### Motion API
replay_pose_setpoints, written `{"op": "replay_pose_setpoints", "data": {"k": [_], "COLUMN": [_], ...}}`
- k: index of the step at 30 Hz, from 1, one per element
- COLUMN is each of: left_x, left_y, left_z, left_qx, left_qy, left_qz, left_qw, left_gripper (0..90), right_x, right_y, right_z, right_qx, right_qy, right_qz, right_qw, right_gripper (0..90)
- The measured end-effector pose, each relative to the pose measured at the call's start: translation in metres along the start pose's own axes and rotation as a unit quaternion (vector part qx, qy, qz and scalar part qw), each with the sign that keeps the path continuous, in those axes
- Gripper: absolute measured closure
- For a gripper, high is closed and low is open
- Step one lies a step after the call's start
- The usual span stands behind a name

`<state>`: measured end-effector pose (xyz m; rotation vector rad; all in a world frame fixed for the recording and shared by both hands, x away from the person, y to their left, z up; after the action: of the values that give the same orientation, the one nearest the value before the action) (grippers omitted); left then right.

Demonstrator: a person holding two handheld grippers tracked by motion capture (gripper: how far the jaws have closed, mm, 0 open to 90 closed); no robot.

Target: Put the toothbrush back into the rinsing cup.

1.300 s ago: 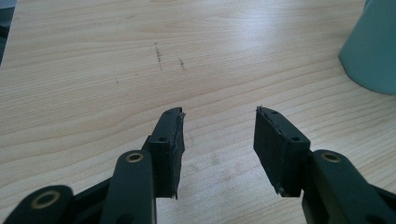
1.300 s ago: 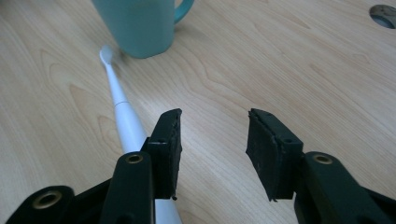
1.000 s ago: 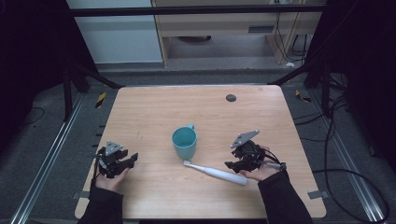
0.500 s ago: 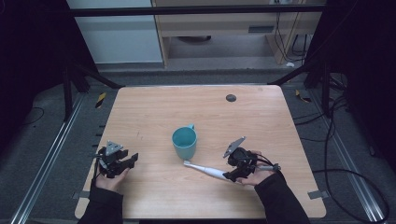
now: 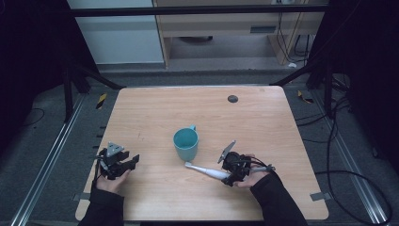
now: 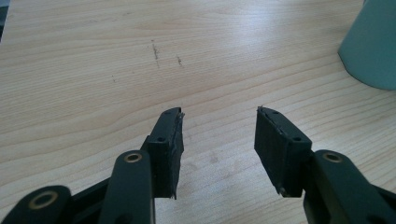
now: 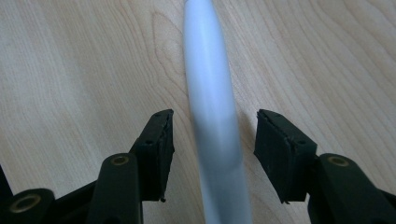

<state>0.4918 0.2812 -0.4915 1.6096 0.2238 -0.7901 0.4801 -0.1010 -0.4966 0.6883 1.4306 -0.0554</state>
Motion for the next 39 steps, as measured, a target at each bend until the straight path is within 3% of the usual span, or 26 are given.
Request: {"op": "replay_pose_setpoints", "data": {"k": [9,19,24,30,35,39], "left_x": [0.000,0.000,0.000,0.000,0.000,0.000], "left_y": [0.000,0.000,0.000,0.000,0.000,0.000], "left_z": [0.000,0.000,0.000,0.000,0.001,0.001], "left_qx": [0.001,0.001,0.001,0.000,0.001,0.000], "left_qy": [0.000,-0.001,-0.001,0.000,0.000,0.000], "left_qz": [0.000,0.000,0.001,0.000,0.000,0.001], "left_qw": [1.0000,1.0000,1.0000,1.0000,1.0000,1.0000], "left_gripper": [51.5,51.5,51.5,51.5,51.5,51.5], "right_x": [0.012,0.013,0.013,0.010,-0.002,-0.010], "right_y": [0.000,0.004,0.006,0.003,-0.003,-0.006], "right_z": [0.004,0.000,-0.002,-0.004,-0.012,-0.015], "right_qx": [-0.003,-0.006,-0.003,-0.002,-0.003,0.000], "right_qy": [0.003,0.000,-0.001,0.009,0.031,0.034], "right_qz": [-0.027,-0.046,-0.060,-0.057,-0.031,-0.013], "right_qw": [0.9996,0.9989,0.9982,0.9983,0.9991,0.9993], "right_gripper": [54.7,65.2,66.2,66.4,66.4,66.5]}}
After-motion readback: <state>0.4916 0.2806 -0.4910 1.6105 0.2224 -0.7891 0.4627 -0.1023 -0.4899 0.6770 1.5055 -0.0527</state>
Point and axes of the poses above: each handheld gripper's, and its own axes: x roughly forward along the jaws, y roughly out of its top, z roughly to its right, the point moved 4 cm from there along x, roughly forward along the jaws, and after that the axes turned 3 degrees about z, right-handed, at the moved point
